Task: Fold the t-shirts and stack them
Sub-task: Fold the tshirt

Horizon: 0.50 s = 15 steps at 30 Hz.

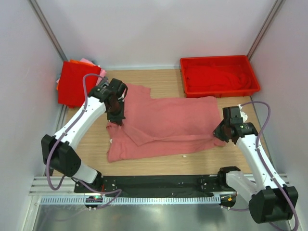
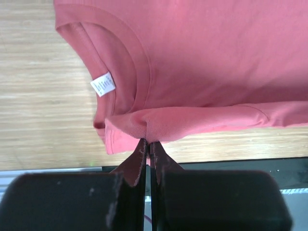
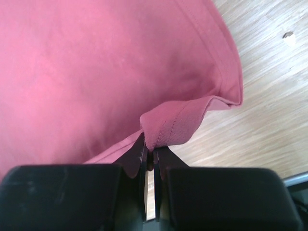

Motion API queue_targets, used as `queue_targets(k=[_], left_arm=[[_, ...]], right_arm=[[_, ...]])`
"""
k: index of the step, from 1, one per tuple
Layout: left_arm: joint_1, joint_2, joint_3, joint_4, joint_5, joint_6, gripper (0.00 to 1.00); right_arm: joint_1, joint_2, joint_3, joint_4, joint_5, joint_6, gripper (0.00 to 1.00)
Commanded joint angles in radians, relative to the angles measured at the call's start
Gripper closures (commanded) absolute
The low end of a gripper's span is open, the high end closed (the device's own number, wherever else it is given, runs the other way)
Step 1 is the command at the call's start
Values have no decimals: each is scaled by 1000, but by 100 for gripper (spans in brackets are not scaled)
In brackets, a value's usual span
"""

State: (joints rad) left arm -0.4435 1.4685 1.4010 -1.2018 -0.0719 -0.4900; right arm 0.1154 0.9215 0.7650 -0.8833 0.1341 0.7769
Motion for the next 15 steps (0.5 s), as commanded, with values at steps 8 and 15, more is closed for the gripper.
queue_targets(k=[8, 15], left_arm=[[32, 182, 116, 68, 54, 87, 100], [72, 274, 171, 65, -3, 102, 100]], right_arm=[[-134, 157, -9, 179, -109, -111, 97], [-146, 284, -1, 273, -122, -117, 85]])
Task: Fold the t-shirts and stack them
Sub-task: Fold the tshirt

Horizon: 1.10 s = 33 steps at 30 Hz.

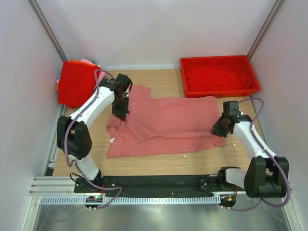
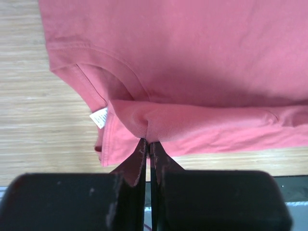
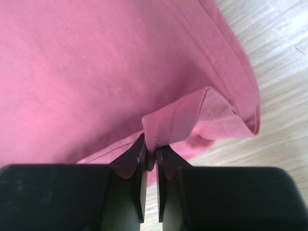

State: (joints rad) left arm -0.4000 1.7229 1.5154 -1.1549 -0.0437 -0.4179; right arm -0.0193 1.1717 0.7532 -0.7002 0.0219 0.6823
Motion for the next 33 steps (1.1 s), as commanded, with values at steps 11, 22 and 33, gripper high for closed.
queue_targets(k=[11, 22, 33], left_arm=[[41, -78, 143, 7, -76, -19, 0], [41, -590, -569, 348, 134, -262, 0], [81, -635, -823, 569, 172, -421, 2]], right_arm=[[-62, 176, 213, 73, 67, -73, 3], [-62, -90, 17, -48, 110, -47, 18], [-152, 81, -5, 17, 90, -9, 29]])
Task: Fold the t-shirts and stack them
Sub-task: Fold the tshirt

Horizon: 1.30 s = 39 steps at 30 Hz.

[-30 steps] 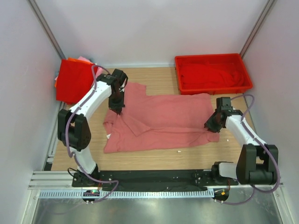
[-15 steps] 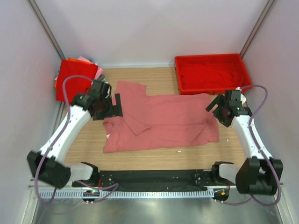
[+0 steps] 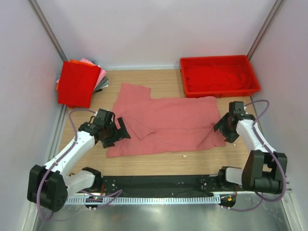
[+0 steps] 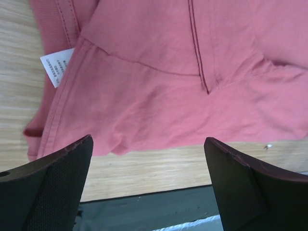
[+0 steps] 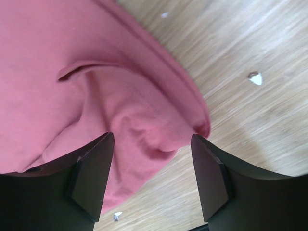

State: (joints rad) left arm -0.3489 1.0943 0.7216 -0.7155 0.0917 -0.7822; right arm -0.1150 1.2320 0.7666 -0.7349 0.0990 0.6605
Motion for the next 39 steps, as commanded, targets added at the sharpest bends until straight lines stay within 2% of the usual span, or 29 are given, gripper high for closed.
queue_targets(k=[1, 6, 12, 15, 16, 17, 19, 20, 22, 23, 24, 29, 33, 39], left_arm=[[62, -1, -46, 154, 46, -64, 2], [200, 55, -172, 298, 230, -103, 3], [238, 110, -198, 352, 233, -103, 4], [238, 137, -202, 376, 226, -104, 8], [238, 147, -206, 379, 212, -104, 10], [238, 150, -209, 384, 204, -104, 18], [238, 156, -221, 398, 192, -104, 30], [238, 157, -225, 406, 191, -106, 48], [238, 157, -225, 413, 189, -101, 68], [237, 148, -218, 410, 184, -95, 91], [238, 142, -209, 378, 178, -89, 100], [263, 56, -134, 219, 82, -54, 100], [309, 12, -119, 136, 98, -46, 100], [309, 7, -122, 103, 126, -71, 100]], right_arm=[[-77, 32, -20, 57, -11, 2, 29], [-188, 110, -58, 65, -146, -9, 31], [-193, 103, -78, 84, -156, -18, 35], [-193, 127, -113, 129, -191, -21, 43], [-193, 133, -122, 141, -197, -21, 51], [-193, 138, -134, 161, -205, -19, 55], [-193, 149, -138, 175, -200, -19, 69], [-193, 150, -130, 181, -191, -21, 82], [-193, 146, -116, 177, -180, -24, 93], [-193, 141, -107, 167, -173, -27, 93], [-193, 138, -87, 160, -157, -32, 93], [-225, 64, -46, 111, -68, -44, 95], [-294, 53, -58, 126, -87, -38, 98], [-302, 81, -101, 158, -180, -33, 99]])
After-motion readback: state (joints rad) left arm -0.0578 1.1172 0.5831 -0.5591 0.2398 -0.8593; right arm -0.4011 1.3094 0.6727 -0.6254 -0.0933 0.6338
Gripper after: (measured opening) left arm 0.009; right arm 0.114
